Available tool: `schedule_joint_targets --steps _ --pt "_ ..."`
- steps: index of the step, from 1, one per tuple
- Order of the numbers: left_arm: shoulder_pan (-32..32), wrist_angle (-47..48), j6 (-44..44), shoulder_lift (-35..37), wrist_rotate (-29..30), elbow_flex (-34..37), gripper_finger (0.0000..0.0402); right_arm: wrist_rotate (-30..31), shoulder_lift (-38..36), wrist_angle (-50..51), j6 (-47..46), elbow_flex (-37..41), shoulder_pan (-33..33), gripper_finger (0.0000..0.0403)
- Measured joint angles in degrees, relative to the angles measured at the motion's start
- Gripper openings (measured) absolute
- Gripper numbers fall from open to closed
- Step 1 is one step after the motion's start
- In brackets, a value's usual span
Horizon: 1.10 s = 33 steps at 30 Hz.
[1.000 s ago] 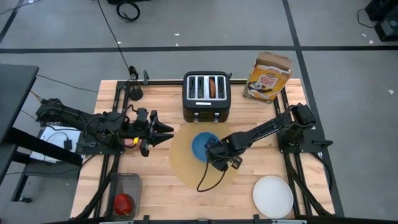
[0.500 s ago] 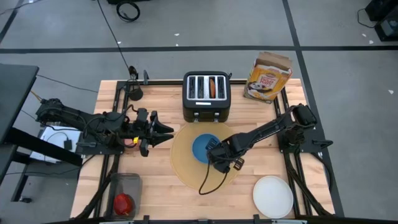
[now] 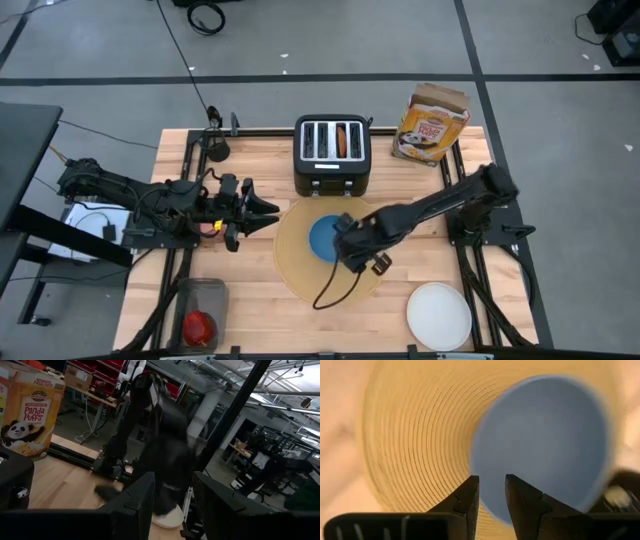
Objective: Arrange a breakfast setting
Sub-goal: Pour the cereal into the bowl
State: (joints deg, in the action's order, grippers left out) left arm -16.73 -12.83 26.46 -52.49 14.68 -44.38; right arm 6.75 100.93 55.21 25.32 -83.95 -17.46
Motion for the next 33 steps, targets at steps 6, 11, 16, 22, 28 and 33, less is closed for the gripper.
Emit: schedule_joint_targets --steps 6,11,16,22,28,33 --pt "0.0 -0.8 1.5 0.0 -1.8 0.0 0.0142 7.6 -12.4 4.1 -19.6 -1.3 3.3 0.0108" --pt "0.1 -4.5 -1.3 0.0 -1.9 0.0 0.0142 14.1 -23.7 5.9 -33.0 -1.3 9.6 0.0145" --pt "1.3 -10.5 -4.8 0.0 1.1 -0.1 0.0142 16.5 -29.5 10.8 -40.5 -6.2 19.5 0.0214" --pt "2.1 -13.6 -2.5 0.0 1.2 -0.1 0.0164 15.7 -28.3 22.5 -32.2 -16.4 33.6 0.0282" --pt "1.4 -15.5 -1.6 -2.7 1.2 0.0 0.0227 11.6 -27.6 26.4 -17.8 -18.3 49.8 0.0287" --pt "0.1 -16.7 -1.6 -6.6 1.1 -0.1 0.0252 4.6 -26.7 26.6 -6.8 -18.3 61.6 0.0273"
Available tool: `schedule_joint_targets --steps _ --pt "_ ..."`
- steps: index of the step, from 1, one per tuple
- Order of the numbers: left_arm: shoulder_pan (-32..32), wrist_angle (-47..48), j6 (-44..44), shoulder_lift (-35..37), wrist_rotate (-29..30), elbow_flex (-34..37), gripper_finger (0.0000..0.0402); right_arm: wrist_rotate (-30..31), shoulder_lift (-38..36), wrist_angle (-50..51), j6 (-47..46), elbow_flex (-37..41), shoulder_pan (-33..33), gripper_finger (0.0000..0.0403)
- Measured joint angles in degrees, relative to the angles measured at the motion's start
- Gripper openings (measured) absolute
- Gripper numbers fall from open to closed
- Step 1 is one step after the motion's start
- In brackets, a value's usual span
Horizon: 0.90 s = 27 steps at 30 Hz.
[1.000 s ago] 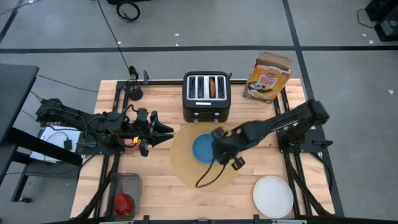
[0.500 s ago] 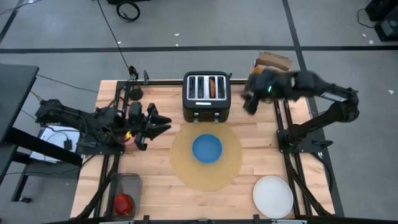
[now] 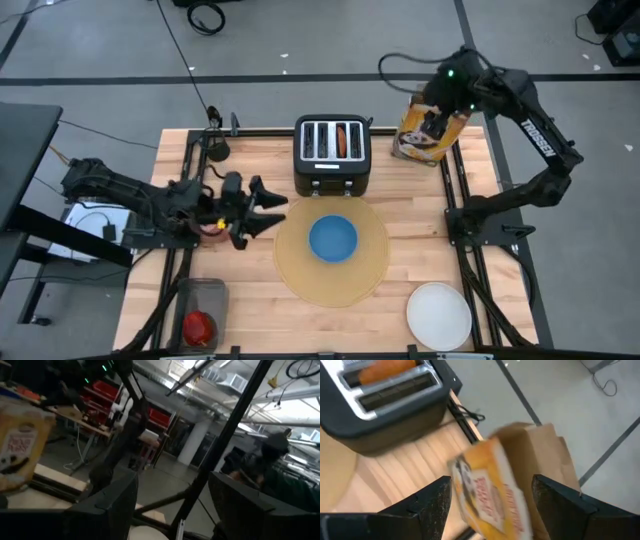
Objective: Arrange a breakfast setting
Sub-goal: Pour the cereal into the bowl
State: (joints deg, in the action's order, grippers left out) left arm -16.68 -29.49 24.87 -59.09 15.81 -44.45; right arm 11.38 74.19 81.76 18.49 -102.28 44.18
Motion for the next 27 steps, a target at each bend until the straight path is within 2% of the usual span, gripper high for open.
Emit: schedule_joint_targets --steps 5,9,14,19,23,27 --pt "-1.3 -2.9 0.0 -3.4 0.0 0.0 0.0246 -4.9 2.5 1.4 7.9 0.0 7.5 0.0259" --pt "-1.3 -4.6 0.0 -5.7 0.0 0.0 0.0236 -5.5 5.9 1.9 9.3 0.0 10.7 0.0257" --pt "-1.3 -6.0 0.0 -7.2 0.0 0.0 0.0229 -8.2 10.2 2.4 10.8 0.0 11.9 0.0252" --pt "-1.3 -16.7 -3.0 -7.3 -0.4 0.1 0.0228 -9.1 14.0 3.1 11.3 0.0 11.9 0.0233" --pt "-1.8 -23.6 -10.9 -6.5 -0.6 0.1 0.0228 -9.2 15.7 3.3 10.8 0.1 11.8 0.0202" --pt "-2.0 -23.3 -13.5 -5.7 -0.7 0.0 0.0228 -9.6 16.2 4.2 10.2 1.1 11.7 0.0159"
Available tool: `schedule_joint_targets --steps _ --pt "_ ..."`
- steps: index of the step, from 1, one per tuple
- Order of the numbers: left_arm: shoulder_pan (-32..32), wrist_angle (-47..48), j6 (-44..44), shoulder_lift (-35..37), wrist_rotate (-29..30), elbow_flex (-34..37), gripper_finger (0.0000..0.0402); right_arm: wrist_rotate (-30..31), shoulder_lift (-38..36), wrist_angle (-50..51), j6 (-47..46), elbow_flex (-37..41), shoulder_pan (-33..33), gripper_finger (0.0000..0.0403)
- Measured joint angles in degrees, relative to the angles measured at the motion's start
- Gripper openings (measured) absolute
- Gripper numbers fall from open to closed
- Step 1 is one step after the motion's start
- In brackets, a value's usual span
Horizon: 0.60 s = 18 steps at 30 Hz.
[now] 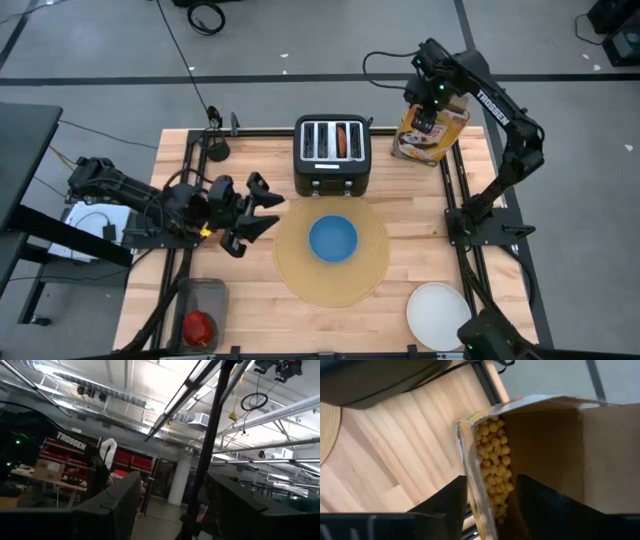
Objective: Arrange a breakfast setting
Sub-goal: Pour the cereal into the bowl
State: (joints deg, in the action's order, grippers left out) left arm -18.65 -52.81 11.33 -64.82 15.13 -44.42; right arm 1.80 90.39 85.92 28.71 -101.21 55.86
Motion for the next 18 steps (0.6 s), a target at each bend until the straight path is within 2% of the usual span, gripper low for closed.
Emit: schedule_joint_targets --steps 2,5,8,11,13,18 --pt "0.0 0.7 0.6 0.0 0.6 -0.9 0.0226 0.0 0.0 1.0 0.0 2.0 -0.1 0.0137" --pt "-1.3 7.7 -1.9 0.0 0.9 -7.6 0.0214 0.0 -0.9 1.3 0.0 5.8 -0.7 0.0104" --pt "-2.5 27.2 -8.0 0.0 3.3 -16.6 0.0196 0.7 -1.9 1.2 0.0 8.3 -1.5 0.0067" --pt "-1.8 43.5 -9.0 -0.2 6.3 -23.1 0.0185 2.3 -2.9 1.2 0.3 8.4 -2.4 0.0022" --pt "-0.7 45.8 -8.2 0.0 7.2 -24.7 0.0184 3.8 -3.7 1.5 1.5 8.5 -3.2 0.0009" --pt "1.6 49.0 -7.2 -0.1 6.9 -24.5 0.0196 8.2 -6.6 3.5 2.3 8.5 -6.5 0.0007"
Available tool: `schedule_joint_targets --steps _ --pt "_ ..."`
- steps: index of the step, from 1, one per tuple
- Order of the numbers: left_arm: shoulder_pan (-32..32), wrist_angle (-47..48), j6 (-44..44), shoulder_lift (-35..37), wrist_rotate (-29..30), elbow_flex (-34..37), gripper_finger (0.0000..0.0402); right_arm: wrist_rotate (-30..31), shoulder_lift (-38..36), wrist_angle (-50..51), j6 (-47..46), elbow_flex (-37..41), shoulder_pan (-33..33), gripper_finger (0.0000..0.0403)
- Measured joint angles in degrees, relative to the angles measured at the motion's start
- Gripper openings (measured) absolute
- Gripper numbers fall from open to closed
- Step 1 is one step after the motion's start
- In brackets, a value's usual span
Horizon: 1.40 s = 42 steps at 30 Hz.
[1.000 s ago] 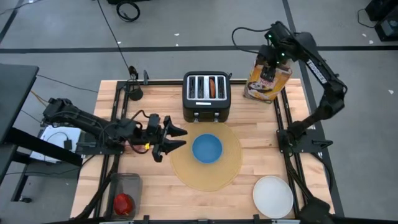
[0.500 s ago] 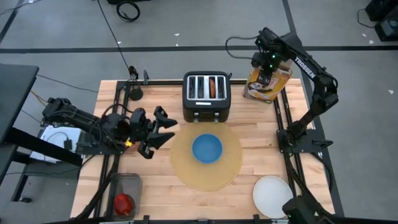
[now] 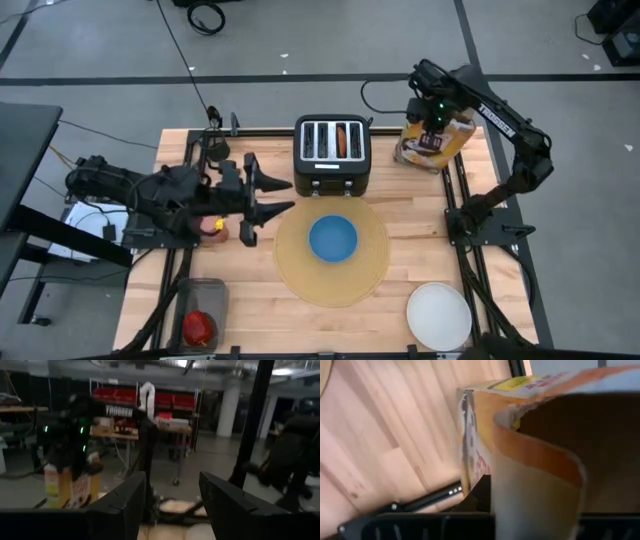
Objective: Arrange a breakfast setting
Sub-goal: Pour the cereal into the bowl
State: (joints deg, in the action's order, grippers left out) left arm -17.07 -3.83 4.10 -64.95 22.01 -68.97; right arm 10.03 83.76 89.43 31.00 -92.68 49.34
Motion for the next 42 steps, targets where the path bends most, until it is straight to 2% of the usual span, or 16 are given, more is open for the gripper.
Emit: schedule_joint_targets --steps 6,13,19,23,31,42 --pt "4.1 3.0 1.7 -2.3 0.1 0.1 0.0231 4.2 -6.3 1.0 -0.2 -0.9 -7.2 0.0004" --pt "10.9 0.8 4.8 -8.4 -1.7 0.0 0.0308 6.7 -11.8 0.6 -2.5 -5.7 -21.7 0.0002" --pt "14.8 -10.0 5.3 -16.6 -5.4 0.0 0.0348 6.6 -13.1 1.5 -4.3 -9.4 -31.7 0.0002" --pt "16.2 -15.9 5.3 -22.1 -6.1 -0.7 0.0352 3.4 -12.9 1.6 -5.1 -11.5 -35.8 0.0001" --pt "17.7 -15.8 2.4 -33.3 -6.2 -9.8 0.0353 -7.0 -12.8 -1.0 -4.4 -11.3 -40.2 0.0" --pt "19.3 -14.5 2.7 -45.4 -6.3 -23.0 0.0353 -5.5 -11.6 -0.1 -3.8 -11.0 -42.0 0.0"
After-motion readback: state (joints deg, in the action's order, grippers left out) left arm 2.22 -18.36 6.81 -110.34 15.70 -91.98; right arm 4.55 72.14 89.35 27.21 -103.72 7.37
